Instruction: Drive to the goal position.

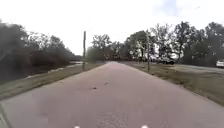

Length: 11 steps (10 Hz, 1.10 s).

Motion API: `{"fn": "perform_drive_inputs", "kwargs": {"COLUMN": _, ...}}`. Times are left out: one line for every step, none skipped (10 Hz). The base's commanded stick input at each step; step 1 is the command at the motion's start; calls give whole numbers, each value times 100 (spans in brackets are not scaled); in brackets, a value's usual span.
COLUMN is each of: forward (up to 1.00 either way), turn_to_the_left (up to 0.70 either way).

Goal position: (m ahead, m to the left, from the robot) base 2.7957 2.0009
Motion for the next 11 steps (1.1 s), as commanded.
{"fn": "perform_drive_inputs", "kwargs": {"forward": 70, "turn_to_the_left": 0}}
{"fn": "perform_drive_inputs", "kwargs": {"forward": 70, "turn_to_the_left": 0}}
{"fn": "perform_drive_inputs", "kwargs": {"forward": 70, "turn_to_the_left": 0}}
{"fn": "perform_drive_inputs", "kwargs": {"forward": 70, "turn_to_the_left": 0}}
{"fn": "perform_drive_inputs", "kwargs": {"forward": 70, "turn_to_the_left": 0}}
{"fn": "perform_drive_inputs", "kwargs": {"forward": 70, "turn_to_the_left": 0}}
{"fn": "perform_drive_inputs", "kwargs": {"forward": 70, "turn_to_the_left": 0}}
{"fn": "perform_drive_inputs", "kwargs": {"forward": 70, "turn_to_the_left": 0}}
{"fn": "perform_drive_inputs", "kwargs": {"forward": 70, "turn_to_the_left": 0}}
{"fn": "perform_drive_inputs", "kwargs": {"forward": 70, "turn_to_the_left": 0}}
{"fn": "perform_drive_inputs", "kwargs": {"forward": 70, "turn_to_the_left": 0}}
